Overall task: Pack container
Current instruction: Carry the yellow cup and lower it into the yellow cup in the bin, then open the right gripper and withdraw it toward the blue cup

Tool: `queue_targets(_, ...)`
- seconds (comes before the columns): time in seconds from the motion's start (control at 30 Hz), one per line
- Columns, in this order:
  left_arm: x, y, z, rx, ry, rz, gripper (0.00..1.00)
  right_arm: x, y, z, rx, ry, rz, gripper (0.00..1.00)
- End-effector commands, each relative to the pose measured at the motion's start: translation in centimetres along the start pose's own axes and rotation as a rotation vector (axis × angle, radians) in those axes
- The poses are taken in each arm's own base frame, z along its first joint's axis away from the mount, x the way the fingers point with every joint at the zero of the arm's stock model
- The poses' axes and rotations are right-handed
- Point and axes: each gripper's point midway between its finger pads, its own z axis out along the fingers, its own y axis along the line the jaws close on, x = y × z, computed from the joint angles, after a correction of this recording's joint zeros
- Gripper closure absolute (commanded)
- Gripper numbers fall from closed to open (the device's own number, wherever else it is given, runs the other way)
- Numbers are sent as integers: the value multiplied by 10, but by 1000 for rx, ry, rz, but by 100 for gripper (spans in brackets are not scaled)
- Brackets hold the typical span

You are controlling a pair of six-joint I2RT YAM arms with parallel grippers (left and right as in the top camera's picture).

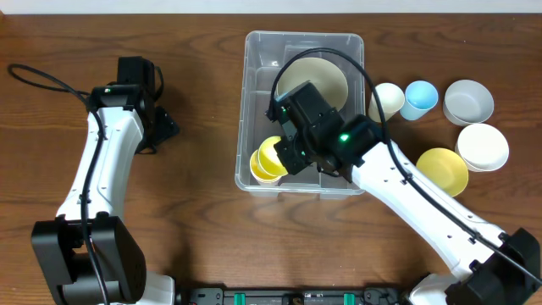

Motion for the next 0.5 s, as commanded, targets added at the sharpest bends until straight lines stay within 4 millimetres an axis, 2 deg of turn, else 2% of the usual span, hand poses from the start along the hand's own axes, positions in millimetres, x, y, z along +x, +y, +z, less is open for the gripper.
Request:
queue_targets(0.0,-1,3,-1,-14,-7,2,2,1,11,0,-10,1,-40,98)
queue_targets(0.13,-1,3,-1,-14,-7,2,2,2,14,0,-13,3,-45,98)
queue_targets(0.3,-1,3,-1,-14,-7,2,2,0,4,0,43,-5,-45,97)
queue_targets(0.47,-1,3,-1,-14,-7,2,2,0,3,0,48,-5,-45,97)
